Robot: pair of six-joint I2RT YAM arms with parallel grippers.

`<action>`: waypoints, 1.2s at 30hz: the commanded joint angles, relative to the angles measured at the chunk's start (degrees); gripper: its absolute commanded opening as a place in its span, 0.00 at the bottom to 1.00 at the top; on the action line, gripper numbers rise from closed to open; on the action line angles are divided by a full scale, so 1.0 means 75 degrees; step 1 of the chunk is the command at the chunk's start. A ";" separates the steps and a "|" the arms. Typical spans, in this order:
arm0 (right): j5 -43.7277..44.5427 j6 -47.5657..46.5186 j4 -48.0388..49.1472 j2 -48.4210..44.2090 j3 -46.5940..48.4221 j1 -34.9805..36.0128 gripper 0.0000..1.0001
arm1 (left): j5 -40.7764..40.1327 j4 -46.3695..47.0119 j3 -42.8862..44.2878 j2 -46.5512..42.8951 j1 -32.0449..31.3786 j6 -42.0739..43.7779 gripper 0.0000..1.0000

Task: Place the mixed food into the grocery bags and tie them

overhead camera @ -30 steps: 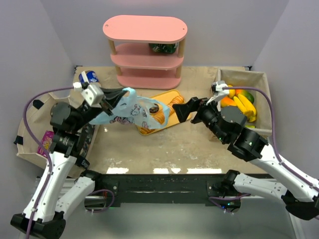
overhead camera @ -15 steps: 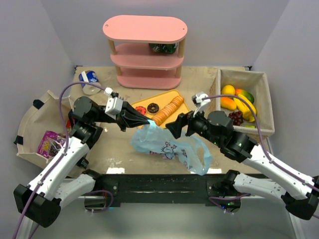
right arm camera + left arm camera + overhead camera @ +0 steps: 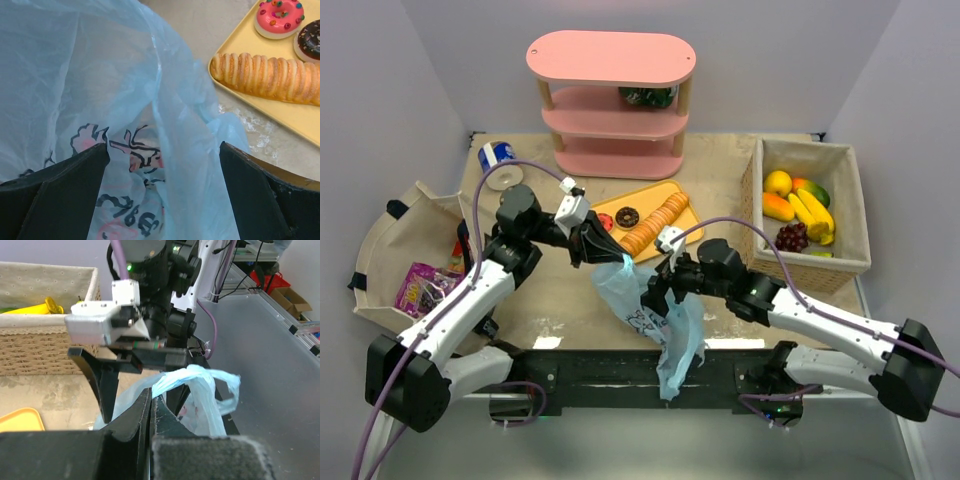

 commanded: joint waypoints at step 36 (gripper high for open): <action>0.4017 0.4061 -0.1362 -0.0018 0.0966 0.0003 0.00 | -0.5859 0.1901 -0.4704 -0.3302 -0.0840 -0.3124 0.98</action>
